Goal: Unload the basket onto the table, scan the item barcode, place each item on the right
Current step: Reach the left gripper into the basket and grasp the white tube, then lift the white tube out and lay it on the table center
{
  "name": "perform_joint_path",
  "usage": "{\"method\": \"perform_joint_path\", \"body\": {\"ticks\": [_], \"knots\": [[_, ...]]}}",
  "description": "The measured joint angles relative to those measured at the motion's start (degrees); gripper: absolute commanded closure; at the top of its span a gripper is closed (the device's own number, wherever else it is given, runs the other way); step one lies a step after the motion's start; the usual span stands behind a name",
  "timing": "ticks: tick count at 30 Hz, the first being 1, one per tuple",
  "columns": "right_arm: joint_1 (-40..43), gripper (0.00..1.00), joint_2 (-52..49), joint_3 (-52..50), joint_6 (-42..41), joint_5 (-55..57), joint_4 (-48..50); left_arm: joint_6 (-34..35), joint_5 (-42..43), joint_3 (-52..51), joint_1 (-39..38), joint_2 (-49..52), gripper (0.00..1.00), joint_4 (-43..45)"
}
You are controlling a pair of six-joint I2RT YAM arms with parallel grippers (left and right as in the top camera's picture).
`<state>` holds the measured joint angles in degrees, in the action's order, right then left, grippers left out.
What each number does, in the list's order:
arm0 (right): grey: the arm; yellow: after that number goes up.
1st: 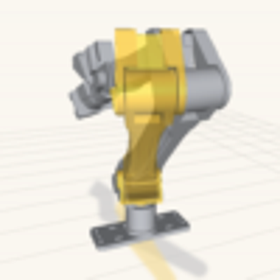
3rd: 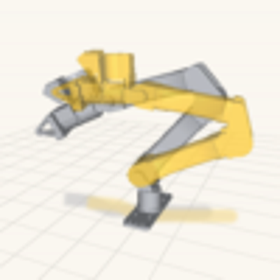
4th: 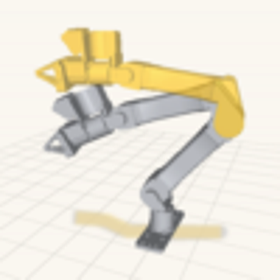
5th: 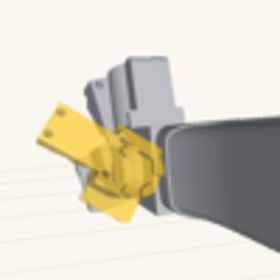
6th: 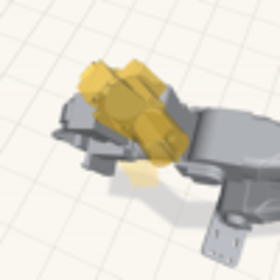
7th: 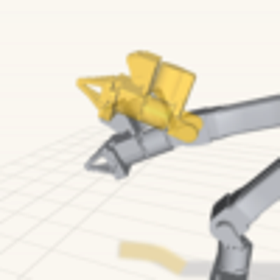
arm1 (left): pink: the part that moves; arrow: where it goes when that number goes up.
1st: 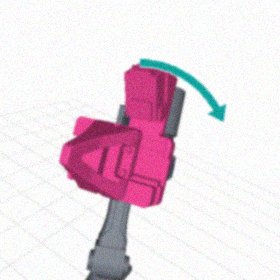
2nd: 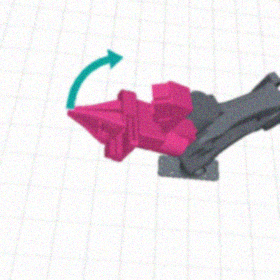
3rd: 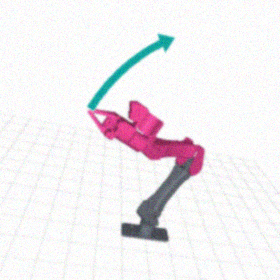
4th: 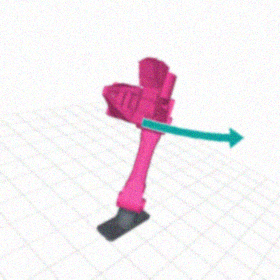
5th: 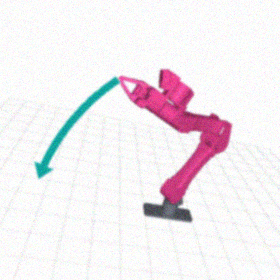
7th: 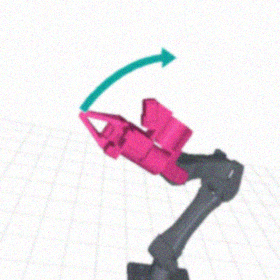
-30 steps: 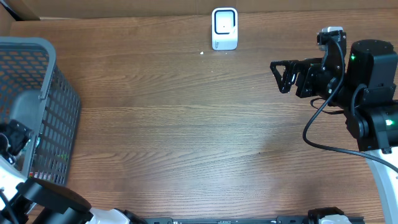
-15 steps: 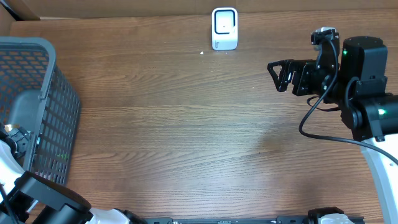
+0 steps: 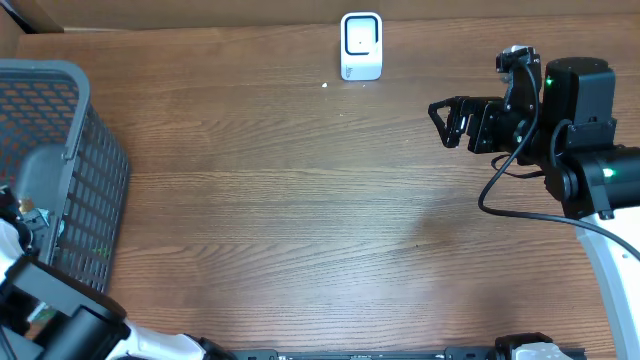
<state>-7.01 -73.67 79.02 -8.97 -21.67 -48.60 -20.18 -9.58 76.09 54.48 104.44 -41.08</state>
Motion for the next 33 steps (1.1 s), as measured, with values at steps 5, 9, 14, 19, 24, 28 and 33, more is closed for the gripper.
{"method": "perform_joint_path", "body": {"ticks": [5,9,14,19,24,28,33], "knots": [[0.0,0.0,0.0,0.0,0.02,0.02,-0.02,-0.81,-1.84,0.46,0.26,0.83,0.96,-0.02],[0.0,0.0,0.0,0.0,0.0,0.0,-0.02,0.5,-2.1,0.66,-0.04,0.83,0.96,-0.39],[0.0,0.0,0.0,0.0,-0.02,-0.02,-0.04,5.6,-1.31,3.37,-1.49,0.81,0.96,-5.42],[0.0,0.0,0.0,0.0,0.0,0.0,-0.04,11.63,2.69,13.79,-5.03,-0.33,0.96,-14.51],[0.0,0.0,0.0,0.0,0.0,-0.02,-0.04,14.4,4.94,29.92,-11.43,-6.71,0.96,-19.91],[0.0,0.0,0.0,0.0,0.0,0.0,-0.09,14.73,5.11,37.57,-18.1,-14.12,0.96,-20.24],[0.0,0.0,0.0,0.0,0.02,0.0,-0.94,15.5,7.28,41.11,-27.56,-21.64,0.96,-20.68]]}}
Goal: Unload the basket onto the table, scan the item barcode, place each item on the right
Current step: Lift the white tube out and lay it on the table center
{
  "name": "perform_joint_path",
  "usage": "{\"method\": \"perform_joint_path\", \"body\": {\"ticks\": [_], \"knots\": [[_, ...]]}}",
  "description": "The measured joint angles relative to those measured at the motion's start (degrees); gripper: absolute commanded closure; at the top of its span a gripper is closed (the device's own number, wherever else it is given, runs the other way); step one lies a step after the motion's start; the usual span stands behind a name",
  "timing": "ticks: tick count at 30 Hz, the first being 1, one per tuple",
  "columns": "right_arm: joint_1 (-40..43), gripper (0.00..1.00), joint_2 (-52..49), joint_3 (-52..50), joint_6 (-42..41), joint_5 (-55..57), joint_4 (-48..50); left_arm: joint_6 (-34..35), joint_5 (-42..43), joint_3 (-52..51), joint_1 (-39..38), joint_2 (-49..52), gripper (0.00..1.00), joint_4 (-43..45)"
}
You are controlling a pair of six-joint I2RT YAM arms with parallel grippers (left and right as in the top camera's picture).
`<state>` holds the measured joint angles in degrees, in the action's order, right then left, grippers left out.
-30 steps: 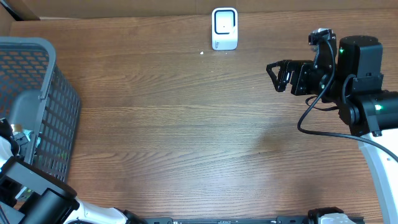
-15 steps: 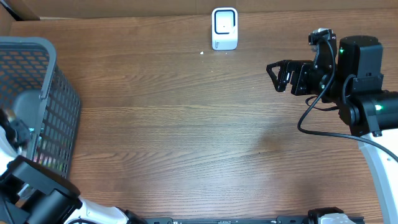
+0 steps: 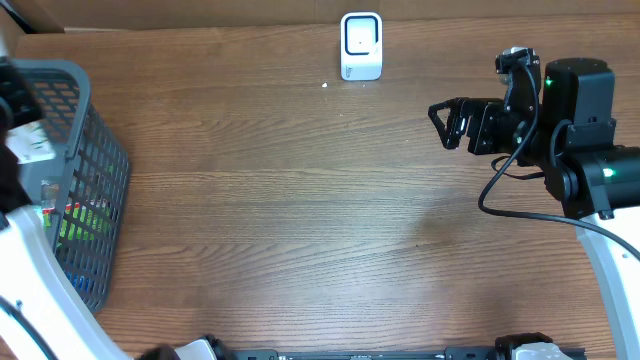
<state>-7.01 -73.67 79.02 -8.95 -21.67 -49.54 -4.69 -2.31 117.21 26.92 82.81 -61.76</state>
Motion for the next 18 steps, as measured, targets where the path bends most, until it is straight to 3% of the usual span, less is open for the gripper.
{"method": "perform_joint_path", "body": {"ticks": [5,9,18], "knots": [[0.0,0.0,0.0,0.0,-0.02,0.0,-0.26,4.63,8.17,-0.09,-12.26,-2.49,0.96,-5.22],[0.0,0.0,0.0,0.0,-0.02,0.0,-0.26,10.29,12.09,-6.32,-23.15,-0.68,0.96,-6.97],[0.0,0.0,0.0,0.0,-0.02,0.02,-0.98,23.47,14.29,-26.97,-38.75,17.66,0.96,7.21]]}}
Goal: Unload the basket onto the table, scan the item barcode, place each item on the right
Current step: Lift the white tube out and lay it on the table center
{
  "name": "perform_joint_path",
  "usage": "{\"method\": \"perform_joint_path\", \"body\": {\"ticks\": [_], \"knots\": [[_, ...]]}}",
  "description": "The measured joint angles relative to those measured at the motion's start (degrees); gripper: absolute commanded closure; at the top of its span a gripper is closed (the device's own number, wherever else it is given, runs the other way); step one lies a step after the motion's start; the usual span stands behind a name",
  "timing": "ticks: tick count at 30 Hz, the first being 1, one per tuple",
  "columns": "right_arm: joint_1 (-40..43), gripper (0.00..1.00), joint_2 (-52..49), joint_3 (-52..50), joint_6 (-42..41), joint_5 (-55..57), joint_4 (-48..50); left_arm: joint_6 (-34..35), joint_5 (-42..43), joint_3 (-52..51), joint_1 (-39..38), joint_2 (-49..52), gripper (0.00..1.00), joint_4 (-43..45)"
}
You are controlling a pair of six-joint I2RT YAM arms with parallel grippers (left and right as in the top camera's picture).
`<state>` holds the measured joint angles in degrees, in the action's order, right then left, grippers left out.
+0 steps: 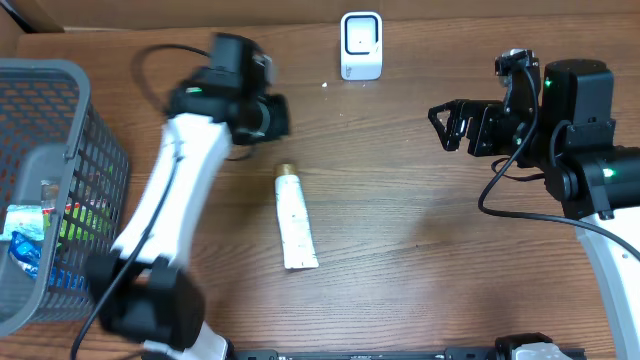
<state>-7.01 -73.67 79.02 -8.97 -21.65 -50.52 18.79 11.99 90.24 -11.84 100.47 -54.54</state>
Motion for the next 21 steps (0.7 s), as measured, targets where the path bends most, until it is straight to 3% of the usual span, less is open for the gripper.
{"method": "perform_joint_path", "body": {"ticks": [7,10,11,15,21], "knots": [[0.0,0.0,0.0,0.0,0.02,-0.02,-0.52,2.6,1.38,-0.63,-3.8,5.09,0.93,3.65],[0.0,0.0,0.0,0.0,0.02,0.0,-0.72,3.04,1.84,-0.61,-3.54,5.09,0.34,3.72],[0.0,0.0,-0.02,0.0,0.0,-0.04,-0.92,3.1,2.16,-0.46,-3.43,5.09,0.19,3.32],[0.0,0.0,-0.02,0.0,0.0,-0.02,-1.92,2.93,4.09,1.16,-2.75,5.07,0.13,-0.76],[0.0,0.0,-0.02,0.0,0.02,0.0,-3.13,2.69,1.88,1.86,-2.64,5.07,0.1,-17.77]]}}
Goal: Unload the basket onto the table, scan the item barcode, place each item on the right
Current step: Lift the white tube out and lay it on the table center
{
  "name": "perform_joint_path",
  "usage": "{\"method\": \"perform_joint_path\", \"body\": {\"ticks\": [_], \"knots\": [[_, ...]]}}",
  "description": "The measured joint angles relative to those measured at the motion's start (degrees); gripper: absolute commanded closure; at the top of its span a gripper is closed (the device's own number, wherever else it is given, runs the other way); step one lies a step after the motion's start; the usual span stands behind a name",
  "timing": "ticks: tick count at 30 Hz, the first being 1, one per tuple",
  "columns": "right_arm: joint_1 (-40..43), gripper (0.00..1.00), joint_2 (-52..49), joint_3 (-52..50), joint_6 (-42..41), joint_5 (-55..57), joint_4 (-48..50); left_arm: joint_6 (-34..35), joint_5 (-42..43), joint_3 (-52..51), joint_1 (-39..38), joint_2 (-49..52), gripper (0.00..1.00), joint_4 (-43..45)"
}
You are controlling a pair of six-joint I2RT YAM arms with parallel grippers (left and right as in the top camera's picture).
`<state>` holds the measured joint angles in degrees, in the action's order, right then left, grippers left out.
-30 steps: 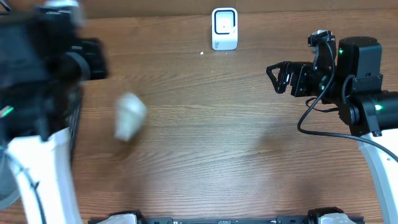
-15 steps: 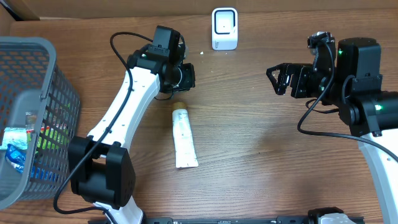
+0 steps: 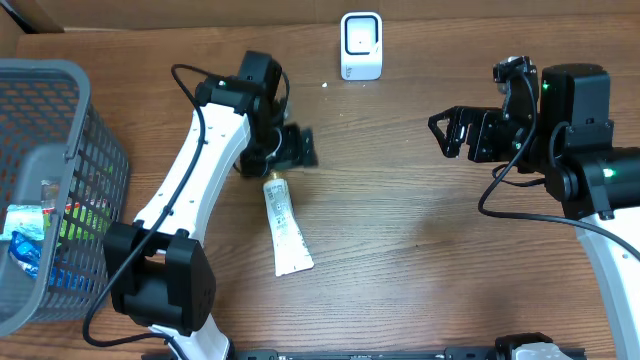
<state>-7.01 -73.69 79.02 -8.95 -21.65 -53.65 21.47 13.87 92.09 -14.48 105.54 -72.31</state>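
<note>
A white tube (image 3: pixel 284 230) with a gold cap lies flat on the wooden table, cap end toward the back. My left gripper (image 3: pixel 297 148) hovers just behind and above that cap end. It is blurred, so its jaws cannot be read. The white barcode scanner (image 3: pixel 361 45) stands upright at the back edge, apart from both arms. My right gripper (image 3: pixel 441 133) hangs at the right side with its fingers spread and nothing between them.
A grey mesh basket (image 3: pixel 70 75) stands at the left edge and holds several packaged items (image 3: pixel 25 235). The right arm's black cable (image 3: pixel 500 195) loops over the table at the right.
My left gripper has moved from behind the tube to right at its cap end. The tube's cap end has shifted slightly left. My right gripper has dipped a little.
At first the table held no tube and my left arm was down at the basket. Then the arm was over the basket at the far left. Later the tube lay mid-table with my left gripper behind it. Now the gripper is at the tube's cap.
</note>
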Motion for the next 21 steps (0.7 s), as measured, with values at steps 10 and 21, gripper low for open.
{"method": "perform_joint_path", "body": {"ticks": [10,21], "knots": [[0.0,0.0,0.0,0.0,0.0,-0.02,-0.17,9.64,-8.09,-11.96,-8.24,0.0,0.17,-0.24],[0.0,0.0,0.0,0.0,-0.04,0.0,-2.56,18.14,-14.8,-25.14,-10.16,0.0,0.59,20.02]]}}
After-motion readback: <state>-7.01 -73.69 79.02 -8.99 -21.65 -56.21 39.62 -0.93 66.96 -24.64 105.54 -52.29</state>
